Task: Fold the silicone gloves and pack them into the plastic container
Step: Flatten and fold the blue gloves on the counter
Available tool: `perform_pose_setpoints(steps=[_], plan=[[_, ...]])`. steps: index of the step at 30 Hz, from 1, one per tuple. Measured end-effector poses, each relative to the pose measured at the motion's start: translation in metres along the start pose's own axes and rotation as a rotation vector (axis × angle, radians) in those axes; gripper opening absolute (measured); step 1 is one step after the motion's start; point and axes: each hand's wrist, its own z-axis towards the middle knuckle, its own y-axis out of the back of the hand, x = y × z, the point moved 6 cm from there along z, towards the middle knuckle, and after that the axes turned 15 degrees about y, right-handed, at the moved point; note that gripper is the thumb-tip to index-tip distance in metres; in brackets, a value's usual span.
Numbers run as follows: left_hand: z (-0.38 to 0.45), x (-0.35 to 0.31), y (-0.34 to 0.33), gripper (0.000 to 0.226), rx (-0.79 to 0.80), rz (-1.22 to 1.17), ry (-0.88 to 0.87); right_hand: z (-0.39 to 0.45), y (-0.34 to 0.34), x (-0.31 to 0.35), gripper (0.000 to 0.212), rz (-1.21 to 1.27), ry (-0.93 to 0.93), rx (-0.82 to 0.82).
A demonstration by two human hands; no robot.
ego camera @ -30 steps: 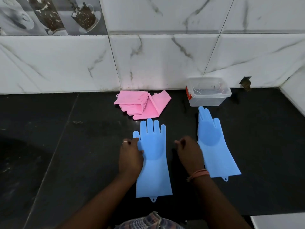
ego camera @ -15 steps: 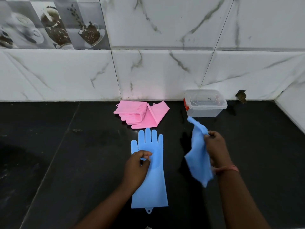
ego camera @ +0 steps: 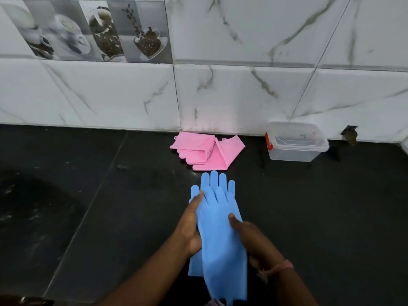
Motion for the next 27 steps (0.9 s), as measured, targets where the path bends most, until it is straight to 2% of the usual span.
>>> perform_pose_setpoints(steps=[3, 5, 8, 10, 12, 14, 17, 20, 22, 24, 27], plan=[[-0.002, -0.005, 0.013, 0.039, -0.176, 0.204, -0.002, 0.003, -0.006, 0.002, 0.038, 0.094, -0.005, -0.071], [-0.002, -0.020, 0.009, 0.040, -0.176, 0.219, -0.075, 0.009, -0.010, 0.016, 0.028, 0.172, 0.096, -0.073], [0.003, -0.037, 0.005, 0.035, -0.168, 0.222, -0.128, 0.019, -0.005, 0.028, 0.024, 0.219, 0.193, -0.084], [0.011, -0.039, 0.016, 0.031, -0.268, 0.280, -0.127, 0.025, -0.005, 0.017, 0.030, 0.088, 0.101, -0.119], [0.016, -0.038, 0.034, 0.028, -0.432, 0.367, -0.134, 0.030, -0.001, -0.005, 0.041, -0.095, -0.026, -0.130], [0.016, -0.040, 0.042, 0.026, -0.517, 0.494, -0.161, 0.032, 0.002, -0.012, 0.040, -0.210, -0.047, -0.119], [0.013, -0.049, 0.041, 0.024, -0.572, 0.634, -0.216, 0.032, 0.006, 0.005, 0.033, -0.462, 0.054, -0.152], [0.015, -0.056, 0.042, 0.023, -0.572, 0.645, -0.245, 0.038, 0.008, 0.021, 0.031, -0.572, 0.215, -0.235], [0.017, -0.059, 0.043, 0.028, -0.582, 0.678, -0.242, 0.045, 0.006, 0.024, 0.028, -0.530, 0.250, -0.253], [0.019, -0.063, 0.043, 0.029, -0.591, 0.697, -0.248, 0.052, 0.003, 0.022, 0.023, -0.388, 0.253, -0.244], [0.021, -0.068, 0.042, 0.033, -0.592, 0.672, -0.295, 0.056, 0.002, 0.025, 0.017, -0.357, 0.317, -0.239]])
